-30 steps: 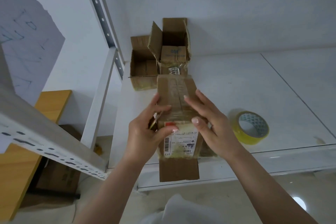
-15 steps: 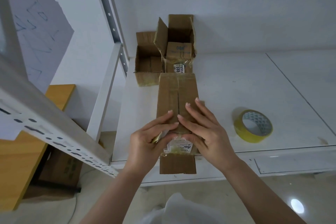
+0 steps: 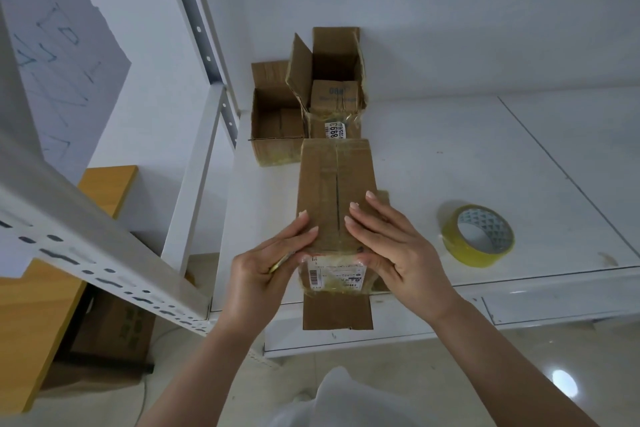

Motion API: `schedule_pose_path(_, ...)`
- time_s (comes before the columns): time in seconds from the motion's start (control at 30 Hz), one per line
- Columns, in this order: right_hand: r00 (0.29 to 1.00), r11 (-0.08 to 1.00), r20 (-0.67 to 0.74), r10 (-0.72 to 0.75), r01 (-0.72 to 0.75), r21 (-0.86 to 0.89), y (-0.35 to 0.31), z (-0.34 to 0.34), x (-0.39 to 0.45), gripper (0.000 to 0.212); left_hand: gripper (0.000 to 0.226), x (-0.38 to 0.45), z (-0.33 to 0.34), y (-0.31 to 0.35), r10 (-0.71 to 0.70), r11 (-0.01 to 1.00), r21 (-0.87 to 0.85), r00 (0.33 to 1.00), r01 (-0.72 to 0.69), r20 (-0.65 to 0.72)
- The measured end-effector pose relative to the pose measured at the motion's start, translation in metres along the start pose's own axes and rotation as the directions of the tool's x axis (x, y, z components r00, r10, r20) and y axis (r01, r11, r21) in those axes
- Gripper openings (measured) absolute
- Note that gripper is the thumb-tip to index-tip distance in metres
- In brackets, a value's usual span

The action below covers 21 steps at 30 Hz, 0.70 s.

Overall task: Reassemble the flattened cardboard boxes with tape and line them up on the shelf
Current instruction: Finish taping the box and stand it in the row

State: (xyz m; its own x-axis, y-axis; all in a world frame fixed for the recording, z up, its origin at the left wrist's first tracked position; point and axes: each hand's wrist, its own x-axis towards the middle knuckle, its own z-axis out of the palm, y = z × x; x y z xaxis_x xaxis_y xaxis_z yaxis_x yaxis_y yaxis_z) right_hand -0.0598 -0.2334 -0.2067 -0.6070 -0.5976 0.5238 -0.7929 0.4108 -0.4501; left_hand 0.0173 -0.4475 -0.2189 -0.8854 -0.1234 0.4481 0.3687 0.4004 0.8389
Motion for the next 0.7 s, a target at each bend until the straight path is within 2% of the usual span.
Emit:
schedule_pose_path(0.03, 1.000, 1.000, 0.000, 0.010, -0.010, 0.014, -0.002, -0.001, 0.001, 0.047, 0.033, 0.001, 0.000, 0.000, -0.003, 1.000, 0.006, 1.000, 0.003, 0.009)
schedule_pose_path(0.1, 0.997, 0.986, -0.005, 0.076, -0.074, 0.152, -0.005, -0.006, 0.005, 0.050, 0.031, 0.003, -0.004, 0.002, -0.042, 0.999, -0.012, 0.999, 0.043, 0.030)
schedule_pose_path(0.17, 0.981, 0.948, -0.081, 0.174, -0.145, 0.283, -0.002, -0.014, 0.020, 0.046, 0.044, 0.008, -0.010, 0.007, -0.131, 0.989, -0.071, 0.991, 0.132, 0.019)
schedule_pose_path(0.23, 0.949, 0.934, -0.121, 0.291, -0.255, 0.250, 0.010, -0.020, 0.047, 0.038, 0.069, 0.018, -0.012, 0.014, -0.253, 0.964, -0.091, 0.967, 0.249, -0.038)
schedule_pose_path(0.27, 0.929, 0.922, -0.093, 0.358, -0.336, 0.191, 0.018, -0.022, 0.064, 0.038, 0.073, 0.023, -0.011, 0.017, -0.313, 0.948, -0.086, 0.948, 0.307, -0.066)
schedule_pose_path(0.33, 0.877, 0.874, 0.018, 0.480, -0.480, 0.077, 0.035, -0.023, 0.100, 0.043, 0.081, 0.034, -0.007, 0.022, -0.412, 0.911, -0.049, 0.908, 0.409, -0.072)
schedule_pose_path(0.4, 0.836, 0.837, 0.126, 0.534, -0.543, 0.059, 0.048, -0.020, 0.128, 0.047, 0.091, 0.039, -0.001, 0.025, -0.464, 0.886, -0.012, 0.885, 0.464, -0.043)
schedule_pose_path(0.53, 0.738, 0.734, 0.321, 0.593, -0.660, 0.162, 0.063, -0.008, 0.152, 0.037, 0.084, 0.035, 0.008, 0.026, -0.468, 0.883, -0.042, 0.883, 0.467, -0.021)
schedule_pose_path(0.63, 0.701, 0.655, 0.238, 0.672, -0.713, 0.250, 0.065, -0.001, 0.149, 0.045, 0.081, 0.036, 0.012, 0.027, -0.491, 0.870, -0.061, 0.871, 0.490, -0.008)
schedule_pose_path(0.7, 0.695, 0.641, 0.168, 0.699, -0.714, 0.284, 0.068, 0.002, 0.145, 0.041, 0.078, 0.037, 0.016, 0.028, -0.497, 0.865, -0.085, 0.868, 0.494, -0.008)
